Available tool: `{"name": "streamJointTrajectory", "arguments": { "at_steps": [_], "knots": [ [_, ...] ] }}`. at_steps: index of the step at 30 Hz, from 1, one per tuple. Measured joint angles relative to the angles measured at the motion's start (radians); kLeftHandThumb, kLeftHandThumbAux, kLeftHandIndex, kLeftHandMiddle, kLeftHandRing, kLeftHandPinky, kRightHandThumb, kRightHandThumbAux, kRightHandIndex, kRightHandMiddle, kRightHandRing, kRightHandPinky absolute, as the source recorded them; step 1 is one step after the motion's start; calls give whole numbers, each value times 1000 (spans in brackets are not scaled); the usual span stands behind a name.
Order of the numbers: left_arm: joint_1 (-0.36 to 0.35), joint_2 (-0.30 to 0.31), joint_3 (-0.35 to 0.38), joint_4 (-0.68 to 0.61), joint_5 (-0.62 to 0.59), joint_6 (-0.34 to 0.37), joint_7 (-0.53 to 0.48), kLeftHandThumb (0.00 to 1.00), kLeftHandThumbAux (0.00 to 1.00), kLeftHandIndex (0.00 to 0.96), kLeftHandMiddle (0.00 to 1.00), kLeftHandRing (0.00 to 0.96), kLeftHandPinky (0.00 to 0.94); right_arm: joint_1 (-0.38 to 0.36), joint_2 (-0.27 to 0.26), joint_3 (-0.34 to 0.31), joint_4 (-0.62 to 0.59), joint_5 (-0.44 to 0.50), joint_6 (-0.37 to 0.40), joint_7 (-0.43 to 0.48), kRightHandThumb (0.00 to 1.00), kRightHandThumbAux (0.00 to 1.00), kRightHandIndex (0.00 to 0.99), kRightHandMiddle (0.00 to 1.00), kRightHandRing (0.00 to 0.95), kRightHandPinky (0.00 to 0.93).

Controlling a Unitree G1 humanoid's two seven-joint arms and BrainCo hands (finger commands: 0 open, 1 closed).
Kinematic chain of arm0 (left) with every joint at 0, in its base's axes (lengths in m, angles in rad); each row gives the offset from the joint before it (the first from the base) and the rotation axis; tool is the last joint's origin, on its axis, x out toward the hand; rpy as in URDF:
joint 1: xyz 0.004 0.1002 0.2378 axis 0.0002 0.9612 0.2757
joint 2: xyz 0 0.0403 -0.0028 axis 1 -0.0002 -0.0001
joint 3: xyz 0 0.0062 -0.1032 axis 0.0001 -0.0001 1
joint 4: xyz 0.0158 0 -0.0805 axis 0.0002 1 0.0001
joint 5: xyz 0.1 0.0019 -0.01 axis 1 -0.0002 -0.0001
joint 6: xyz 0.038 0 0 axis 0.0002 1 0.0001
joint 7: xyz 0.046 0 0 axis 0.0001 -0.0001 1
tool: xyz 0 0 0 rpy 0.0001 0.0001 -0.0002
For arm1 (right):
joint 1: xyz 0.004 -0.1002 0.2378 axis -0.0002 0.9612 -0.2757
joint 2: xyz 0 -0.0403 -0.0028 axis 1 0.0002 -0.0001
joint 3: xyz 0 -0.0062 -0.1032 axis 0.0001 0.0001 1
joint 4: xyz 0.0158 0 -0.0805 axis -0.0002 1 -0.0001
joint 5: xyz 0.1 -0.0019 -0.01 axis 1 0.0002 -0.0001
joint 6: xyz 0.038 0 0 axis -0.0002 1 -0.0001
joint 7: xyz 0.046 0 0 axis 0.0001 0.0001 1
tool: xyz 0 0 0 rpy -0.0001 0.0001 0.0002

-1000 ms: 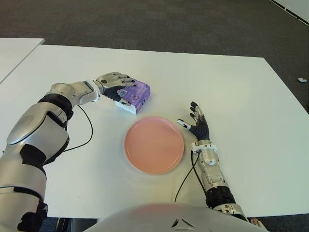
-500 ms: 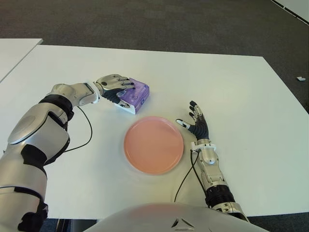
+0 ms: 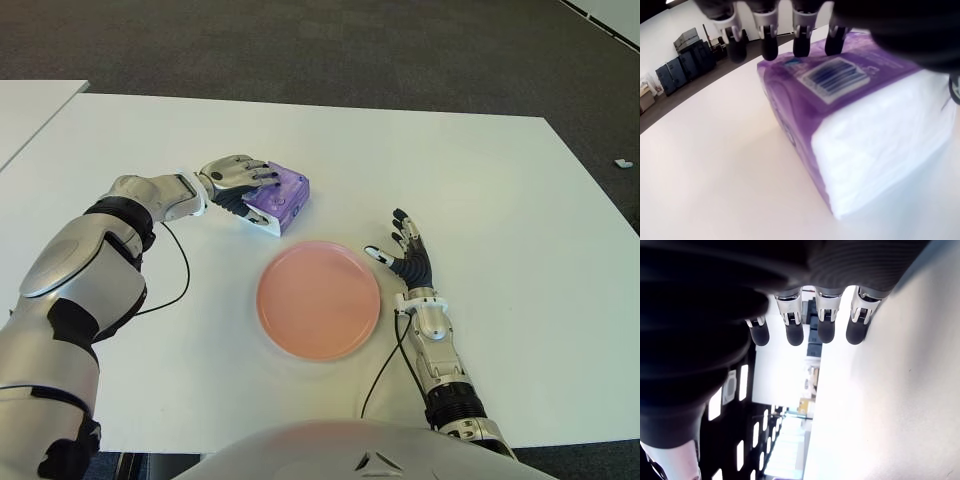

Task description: Put the tissue paper into the plate.

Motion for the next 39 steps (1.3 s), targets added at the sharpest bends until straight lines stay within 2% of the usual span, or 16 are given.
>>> {"name": "streamJointTrajectory", "arguments": {
  "at_steps": [21, 39],
  "knots": [
    [-1, -17, -54, 18, 21, 46, 72, 286, 163, 0, 0, 0, 0, 1, 6, -1, 0, 3, 0, 0, 0, 726, 0, 0, 0, 0],
    [-1, -37, -42, 21, 10, 69, 121, 265, 175, 0, 0, 0, 0, 0, 4, 0, 0, 2, 0, 13, 0, 697, 0, 0, 0, 0]
  ]
}}
